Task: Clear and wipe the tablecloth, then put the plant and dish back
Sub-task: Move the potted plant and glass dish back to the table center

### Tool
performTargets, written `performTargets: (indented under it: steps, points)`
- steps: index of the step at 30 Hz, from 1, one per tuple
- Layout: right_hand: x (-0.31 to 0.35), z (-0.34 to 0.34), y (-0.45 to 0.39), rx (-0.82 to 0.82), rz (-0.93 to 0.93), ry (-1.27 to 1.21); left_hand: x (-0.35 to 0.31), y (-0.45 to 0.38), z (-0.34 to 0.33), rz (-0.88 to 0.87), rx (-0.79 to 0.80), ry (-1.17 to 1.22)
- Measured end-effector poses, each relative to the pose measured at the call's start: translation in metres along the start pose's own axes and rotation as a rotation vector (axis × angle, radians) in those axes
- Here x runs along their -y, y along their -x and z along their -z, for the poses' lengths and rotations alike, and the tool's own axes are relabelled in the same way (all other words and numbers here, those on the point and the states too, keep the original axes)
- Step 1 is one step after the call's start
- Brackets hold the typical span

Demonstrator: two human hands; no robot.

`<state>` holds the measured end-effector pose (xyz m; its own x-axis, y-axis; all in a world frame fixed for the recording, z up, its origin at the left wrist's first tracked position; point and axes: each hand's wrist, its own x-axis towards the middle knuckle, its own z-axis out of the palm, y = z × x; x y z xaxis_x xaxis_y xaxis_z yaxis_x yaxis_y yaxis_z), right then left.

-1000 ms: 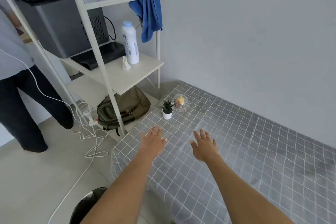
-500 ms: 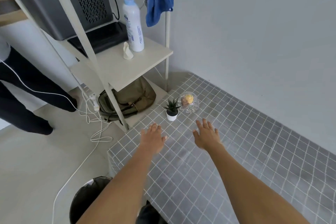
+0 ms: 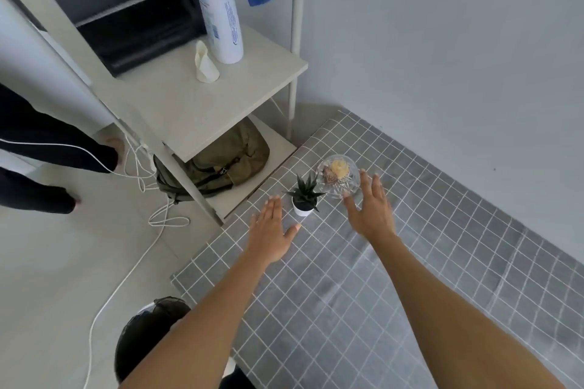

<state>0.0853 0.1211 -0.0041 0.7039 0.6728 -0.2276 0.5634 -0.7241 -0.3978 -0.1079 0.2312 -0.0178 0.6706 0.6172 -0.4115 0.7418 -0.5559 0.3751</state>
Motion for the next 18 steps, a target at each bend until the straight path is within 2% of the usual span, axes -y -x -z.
performTargets:
  steps: [11, 18]
  points:
    - [-0.001, -0.044, -0.034, -0.163, 0.133, -0.182, -0.003, -0.027, -0.028, -0.166, -0.373, 0.291]
    - [0.000, -0.058, -0.053, -0.265, 0.187, -0.261, -0.013, -0.038, -0.034, -0.199, -0.475, 0.459]
